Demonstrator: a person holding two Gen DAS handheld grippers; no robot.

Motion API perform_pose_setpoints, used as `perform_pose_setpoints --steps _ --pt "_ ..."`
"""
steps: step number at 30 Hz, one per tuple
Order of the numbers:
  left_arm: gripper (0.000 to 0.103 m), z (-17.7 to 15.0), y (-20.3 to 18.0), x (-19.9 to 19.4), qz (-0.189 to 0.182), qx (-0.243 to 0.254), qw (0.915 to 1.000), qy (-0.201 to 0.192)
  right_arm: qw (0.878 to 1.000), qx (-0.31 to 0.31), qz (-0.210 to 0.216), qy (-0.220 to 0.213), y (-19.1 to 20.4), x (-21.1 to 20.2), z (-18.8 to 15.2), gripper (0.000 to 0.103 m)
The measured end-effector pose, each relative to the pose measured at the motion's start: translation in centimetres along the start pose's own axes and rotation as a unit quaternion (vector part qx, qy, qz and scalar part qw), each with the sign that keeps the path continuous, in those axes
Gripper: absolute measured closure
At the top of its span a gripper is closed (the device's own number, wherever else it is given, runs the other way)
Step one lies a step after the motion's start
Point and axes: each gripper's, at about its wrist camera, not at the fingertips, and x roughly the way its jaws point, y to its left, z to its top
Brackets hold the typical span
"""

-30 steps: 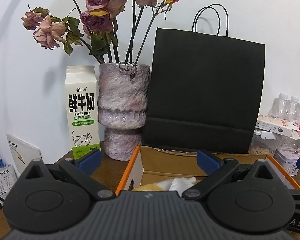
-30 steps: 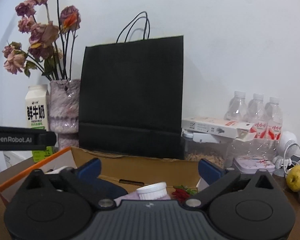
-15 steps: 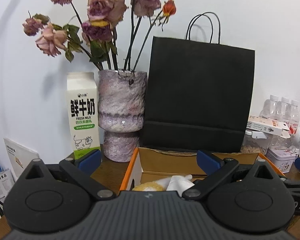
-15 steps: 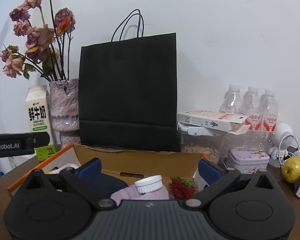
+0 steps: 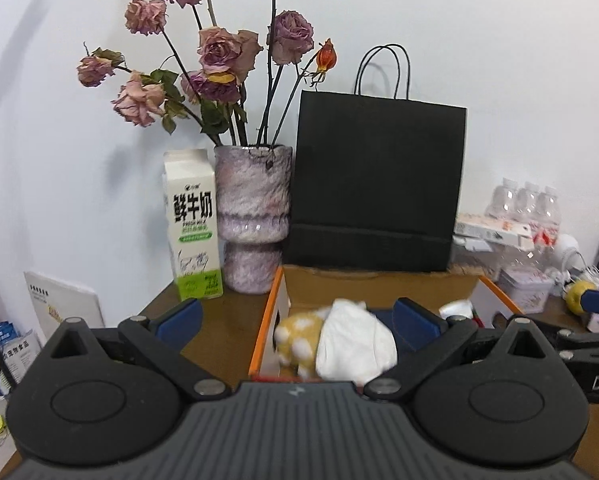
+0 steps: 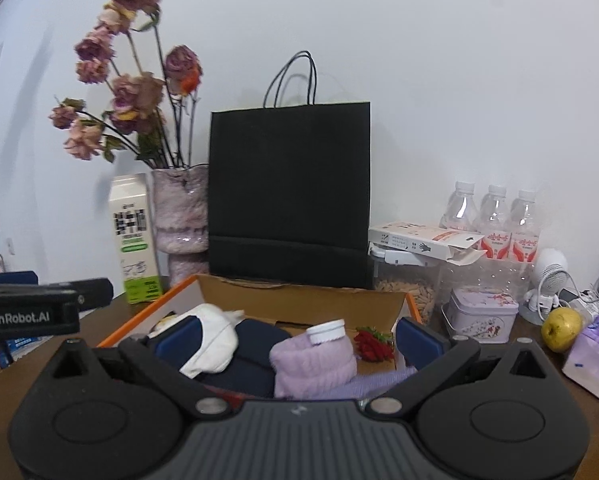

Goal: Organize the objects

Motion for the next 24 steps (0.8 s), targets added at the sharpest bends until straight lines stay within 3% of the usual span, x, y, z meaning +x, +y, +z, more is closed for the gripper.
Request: perform_pose_setpoints --steps 15,24 --pt "0.0 -2.6 2.6 -13.5 -0.029 0.015 0.9991 0.027 1.0 -0.002 -0.003 0.004 2.3 -14.3 -1.4 0.0" --pt "0.0 -6.2 3.3 -19.3 -0.034 0.017 0.9983 0.045 1.0 -0.004 -0.002 0.017 3.9 -20.9 -4.9 0.0"
